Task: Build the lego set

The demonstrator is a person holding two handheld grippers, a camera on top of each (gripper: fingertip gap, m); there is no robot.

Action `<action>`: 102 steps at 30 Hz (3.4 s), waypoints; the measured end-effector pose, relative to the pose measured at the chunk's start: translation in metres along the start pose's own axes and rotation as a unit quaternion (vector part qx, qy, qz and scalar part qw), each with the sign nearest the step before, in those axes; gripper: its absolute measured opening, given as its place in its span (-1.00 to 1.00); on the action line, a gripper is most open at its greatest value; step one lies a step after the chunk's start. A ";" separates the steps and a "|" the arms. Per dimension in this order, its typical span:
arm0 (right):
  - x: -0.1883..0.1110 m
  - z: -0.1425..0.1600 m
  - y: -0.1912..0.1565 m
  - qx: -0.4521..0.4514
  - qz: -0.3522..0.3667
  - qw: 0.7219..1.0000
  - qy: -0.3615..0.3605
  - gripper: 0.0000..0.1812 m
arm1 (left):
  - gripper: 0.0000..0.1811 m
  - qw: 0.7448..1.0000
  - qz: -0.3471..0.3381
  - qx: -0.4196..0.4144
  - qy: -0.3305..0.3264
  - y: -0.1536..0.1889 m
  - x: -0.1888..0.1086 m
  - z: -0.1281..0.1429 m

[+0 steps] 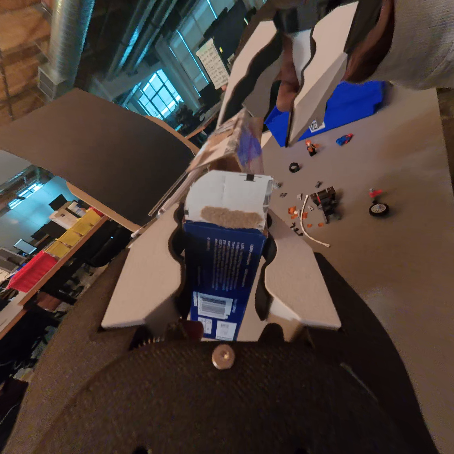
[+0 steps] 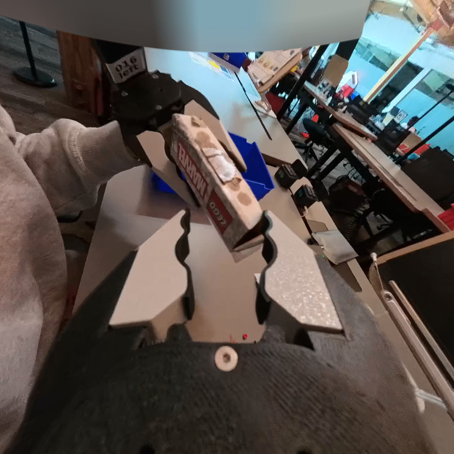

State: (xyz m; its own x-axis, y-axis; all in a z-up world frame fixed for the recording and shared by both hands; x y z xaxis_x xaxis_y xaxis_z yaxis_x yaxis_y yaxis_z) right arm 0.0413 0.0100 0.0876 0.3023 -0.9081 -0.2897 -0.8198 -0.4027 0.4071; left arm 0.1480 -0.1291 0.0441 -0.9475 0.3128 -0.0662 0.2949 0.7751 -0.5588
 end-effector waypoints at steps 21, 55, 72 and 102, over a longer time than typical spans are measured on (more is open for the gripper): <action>-0.042 -0.024 -0.021 -0.092 0.044 0.988 0.112 -0.66 | -0.32 0.998 -0.021 -0.030 0.054 -0.007 -0.004 -0.007; -0.186 0.054 -0.024 0.110 0.409 0.902 0.085 -0.59 | -0.07 0.812 -0.456 -0.339 -0.132 -0.116 -0.164 0.093; -0.232 0.118 -0.097 0.281 0.434 0.848 0.115 -0.34 | -0.21 0.923 -0.252 -0.283 0.073 -0.053 -0.059 -0.054; -0.163 0.212 -0.015 0.292 0.455 0.827 0.154 -0.68 | -0.17 0.925 -0.082 -0.356 -0.107 0.019 0.126 0.118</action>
State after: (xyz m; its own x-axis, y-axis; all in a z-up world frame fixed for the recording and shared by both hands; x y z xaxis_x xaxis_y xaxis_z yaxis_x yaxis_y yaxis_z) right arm -0.0992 0.1882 -0.0551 -0.5335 -0.8268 0.1783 -0.8439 0.5061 -0.1782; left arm 0.0199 -0.1400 -0.0728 -0.9671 0.1027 -0.2326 0.0799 0.9912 0.1052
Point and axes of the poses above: each gripper's, where its closed fingertips meet, x out along the fingers, z out of its underside, y = z × x across the jaws, the point moved 8 cm from there along -x, back along the fingers, and after that the axes turned 2 degrees about -z, right-handed, at the moved point
